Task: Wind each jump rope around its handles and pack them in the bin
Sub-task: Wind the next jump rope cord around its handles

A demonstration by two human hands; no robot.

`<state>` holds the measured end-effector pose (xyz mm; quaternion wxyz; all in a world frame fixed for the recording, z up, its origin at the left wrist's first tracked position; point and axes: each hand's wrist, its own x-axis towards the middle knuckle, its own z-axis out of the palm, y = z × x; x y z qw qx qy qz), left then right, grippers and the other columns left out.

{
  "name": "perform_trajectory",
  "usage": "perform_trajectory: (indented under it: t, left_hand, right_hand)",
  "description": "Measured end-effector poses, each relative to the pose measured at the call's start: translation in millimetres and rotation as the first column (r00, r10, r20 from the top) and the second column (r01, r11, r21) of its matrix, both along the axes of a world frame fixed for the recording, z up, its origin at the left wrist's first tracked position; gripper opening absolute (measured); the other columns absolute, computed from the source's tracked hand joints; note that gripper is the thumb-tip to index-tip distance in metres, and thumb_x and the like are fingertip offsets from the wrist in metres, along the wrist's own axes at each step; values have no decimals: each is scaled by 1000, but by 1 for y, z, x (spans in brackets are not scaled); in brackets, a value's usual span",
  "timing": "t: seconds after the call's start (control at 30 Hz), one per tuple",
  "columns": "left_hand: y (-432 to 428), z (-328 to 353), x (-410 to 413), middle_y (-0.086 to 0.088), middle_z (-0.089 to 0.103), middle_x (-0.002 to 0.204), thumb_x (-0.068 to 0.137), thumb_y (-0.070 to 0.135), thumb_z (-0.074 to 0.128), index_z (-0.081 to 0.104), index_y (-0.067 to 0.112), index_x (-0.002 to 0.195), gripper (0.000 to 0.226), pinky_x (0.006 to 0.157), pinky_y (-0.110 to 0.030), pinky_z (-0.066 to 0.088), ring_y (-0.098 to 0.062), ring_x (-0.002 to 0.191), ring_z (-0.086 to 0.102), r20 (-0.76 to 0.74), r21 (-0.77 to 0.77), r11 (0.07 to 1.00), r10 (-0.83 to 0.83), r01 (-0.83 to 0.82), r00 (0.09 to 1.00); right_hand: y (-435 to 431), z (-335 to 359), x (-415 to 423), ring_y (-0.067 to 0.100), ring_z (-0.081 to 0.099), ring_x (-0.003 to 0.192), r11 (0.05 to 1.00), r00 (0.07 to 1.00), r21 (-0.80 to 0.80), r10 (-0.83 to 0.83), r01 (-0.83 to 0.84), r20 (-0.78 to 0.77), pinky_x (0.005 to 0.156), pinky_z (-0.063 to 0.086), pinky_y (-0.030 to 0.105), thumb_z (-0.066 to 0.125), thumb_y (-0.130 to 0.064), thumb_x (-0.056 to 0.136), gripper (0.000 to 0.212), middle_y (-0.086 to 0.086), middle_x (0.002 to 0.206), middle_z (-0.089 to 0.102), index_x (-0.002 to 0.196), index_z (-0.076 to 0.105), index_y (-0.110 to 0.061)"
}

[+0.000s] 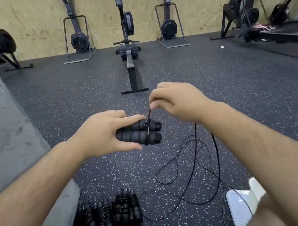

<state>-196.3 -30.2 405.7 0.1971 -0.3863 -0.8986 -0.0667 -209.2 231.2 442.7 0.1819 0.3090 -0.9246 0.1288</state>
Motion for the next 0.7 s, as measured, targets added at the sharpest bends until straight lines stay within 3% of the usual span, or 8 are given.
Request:
perform_trajectory:
  t: [0.07,0.17,0.23,0.3,0.43,0.53,0.63,0.7]
  left_hand:
    - [7,6,14,16,56,90,76,84,55,51,42,140,76,75,-29,48,-6,84,55,44,104,994,-23,19,999]
    - [14,13,23,16,55,92,75,81,59,51,42,142,78,78,-28,47,-6,88,54,-9,208,976,68,-64,998]
    - [15,13,21,15,55,92,75,80,58,53,39,143,79,76,-30,48,-10,88,56,-83,226,965,156,-134,984]
    - [13,11,14,13,55,92,75,81,56,54,38,143,80,73,-32,49,-17,88,59,-118,245,950,225,-192,967]
    - [4,3,-5,4,60,92,75,83,51,55,38,143,81,69,-36,52,-24,84,61,-172,200,929,346,-311,922]
    - [-5,-2,-16,0,61,89,74,84,45,58,35,139,82,65,-36,50,-29,78,61,-199,141,919,391,-368,899]
    - [-12,-5,-22,-4,60,87,74,84,41,60,32,137,84,64,-37,50,-32,73,61,-212,34,932,360,-361,909]
    - [-12,-6,-21,-3,60,87,73,85,42,59,34,137,84,63,-37,50,-31,73,62,-201,-28,947,308,-320,930]
  right_hand:
    - [4,-8,-7,12,54,87,991,998,-130,-26,33,58,74,44,34,47,-40,102,22,-12,89,57,96,63,-27]
    - [-3,-24,-4,13,53,74,941,954,-322,2,100,301,68,43,33,49,-22,102,20,-9,78,59,84,53,-27]
    - [-17,-35,0,12,59,75,964,914,-238,-9,115,406,67,46,31,48,-8,96,24,-8,83,61,88,51,-30]
    - [-35,-41,6,10,53,68,990,875,-83,-59,113,481,65,42,29,43,-5,98,20,-6,77,53,88,48,-21]
    - [-59,-42,30,17,66,56,984,735,-126,-9,128,678,56,48,30,36,-29,107,23,8,89,63,103,49,-11]
    - [-57,-29,42,17,66,58,997,735,-23,-37,71,677,59,40,30,37,-39,106,28,8,88,66,94,47,-15]
    - [-50,-9,48,14,53,68,999,824,43,-33,11,565,58,35,30,43,-36,105,29,-2,79,55,79,47,-21]
    - [-44,0,48,19,53,75,994,905,109,-33,-15,425,61,35,32,45,-34,104,26,-3,81,56,84,55,-21]
